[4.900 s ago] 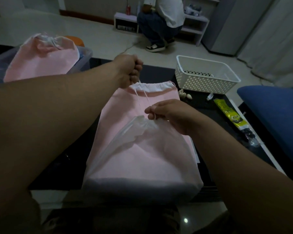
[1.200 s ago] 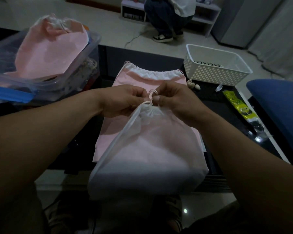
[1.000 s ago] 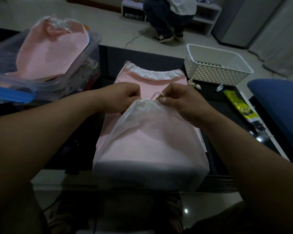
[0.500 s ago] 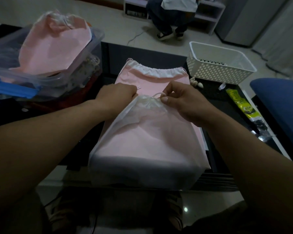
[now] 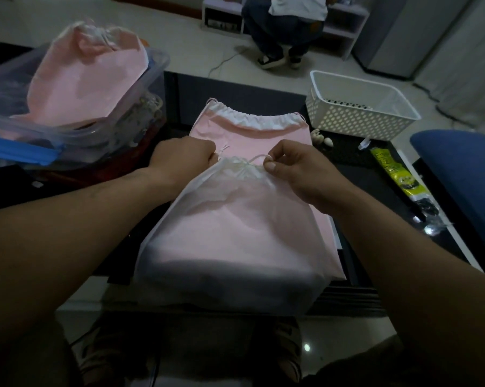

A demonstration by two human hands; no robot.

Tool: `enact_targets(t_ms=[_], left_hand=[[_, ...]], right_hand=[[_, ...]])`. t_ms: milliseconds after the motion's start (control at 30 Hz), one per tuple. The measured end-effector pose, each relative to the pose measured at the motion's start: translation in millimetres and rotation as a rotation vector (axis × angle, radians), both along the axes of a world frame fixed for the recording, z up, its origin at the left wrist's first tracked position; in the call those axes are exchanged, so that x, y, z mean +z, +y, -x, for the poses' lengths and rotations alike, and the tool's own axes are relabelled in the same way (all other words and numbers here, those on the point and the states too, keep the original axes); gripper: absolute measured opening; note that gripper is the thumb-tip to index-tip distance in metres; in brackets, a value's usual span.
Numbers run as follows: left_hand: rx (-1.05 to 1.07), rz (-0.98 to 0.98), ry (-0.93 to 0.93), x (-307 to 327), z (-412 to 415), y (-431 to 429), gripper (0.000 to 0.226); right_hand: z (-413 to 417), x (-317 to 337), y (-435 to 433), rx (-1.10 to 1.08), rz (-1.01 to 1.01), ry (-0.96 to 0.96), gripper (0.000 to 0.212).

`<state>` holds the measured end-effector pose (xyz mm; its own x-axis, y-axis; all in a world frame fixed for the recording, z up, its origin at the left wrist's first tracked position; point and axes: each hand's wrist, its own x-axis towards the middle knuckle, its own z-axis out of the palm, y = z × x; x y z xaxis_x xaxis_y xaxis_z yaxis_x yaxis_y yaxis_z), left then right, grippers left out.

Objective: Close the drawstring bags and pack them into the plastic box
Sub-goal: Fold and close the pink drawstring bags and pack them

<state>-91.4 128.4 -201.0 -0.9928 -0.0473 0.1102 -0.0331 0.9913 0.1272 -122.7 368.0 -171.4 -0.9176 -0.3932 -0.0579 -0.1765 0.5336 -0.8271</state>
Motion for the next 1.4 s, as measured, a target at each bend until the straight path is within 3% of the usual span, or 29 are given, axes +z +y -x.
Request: enact_targets(t_ms=[133,233,267,400,467,533,567,667,733,800,900,967,1100,1167,1233,1333,1400], left_hand=[[0.134,-0.464,-0.008,5,8,-1,0.038],[0.177,-0.905,-0.092,26,7,3,0.026],[0.179,-1.033,-0.167,36,4,3,0.027],[0.058,-1.250,-0.562,63,-12,-13,0.077],[-0.071,-1.127,-0.587,62,-25,-13,0.053],[-0.067,-0.876,-0.358,59,-23,-6,0.023],[-0.037,-0.856,-0.201,56,-15,-3,0.014],[-0.096,-1.037,0.179,47,7,-2,0.018],[-0.128,-0.942,0.313,33,18,-9,0.017],[-0.089,-0.757,0.251,11,16,-21,0.020],[-0.022,-0.415,-0.060,-11,6,-37,0.021],[-0.048,-0.292,-0.175,-4,-3,-39,0.027],[-0.041,-0.329,-0.244,27,-16,-34,0.034],[0.030,-0.409,-0.159,33,-16,-30,0.032],[0.009,-0.393,-0.189,36,-18,-21,0.038],[0.049,-0.206,-0.391,24,-22,-10,0.067],[0.065,-0.154,-0.401,16,-21,-9,0.058]], right_hand=[[0,0,2,0.024,-0.070,-0.266,0.040],[3,3,4,0.050,-0.009,-0.230,0.011],[6,6,5,0.040,0.041,-0.208,0.014],[17,30,13,-0.034,0.218,-0.207,0.007],[27,36,16,-0.091,0.268,-0.183,0.007],[37,45,14,-0.120,0.296,-0.065,0.012],[42,50,12,-0.136,0.309,0.038,0.012],[47,70,3,-0.155,0.389,0.391,0.005],[37,79,1,-0.078,0.408,0.506,0.005],[18,72,5,0.075,0.239,0.468,0.009],[-17,36,17,0.315,-0.268,0.262,0.015],[-38,16,18,0.432,-0.483,0.164,0.019],[-41,19,10,0.443,-0.581,0.085,0.013],[-38,25,8,0.422,-0.524,0.015,0.024],[-38,24,3,0.343,-0.503,0.003,0.035],[-32,16,-11,0.283,-0.586,0.159,0.027],[-26,19,-19,0.261,-0.654,0.270,0.034]])
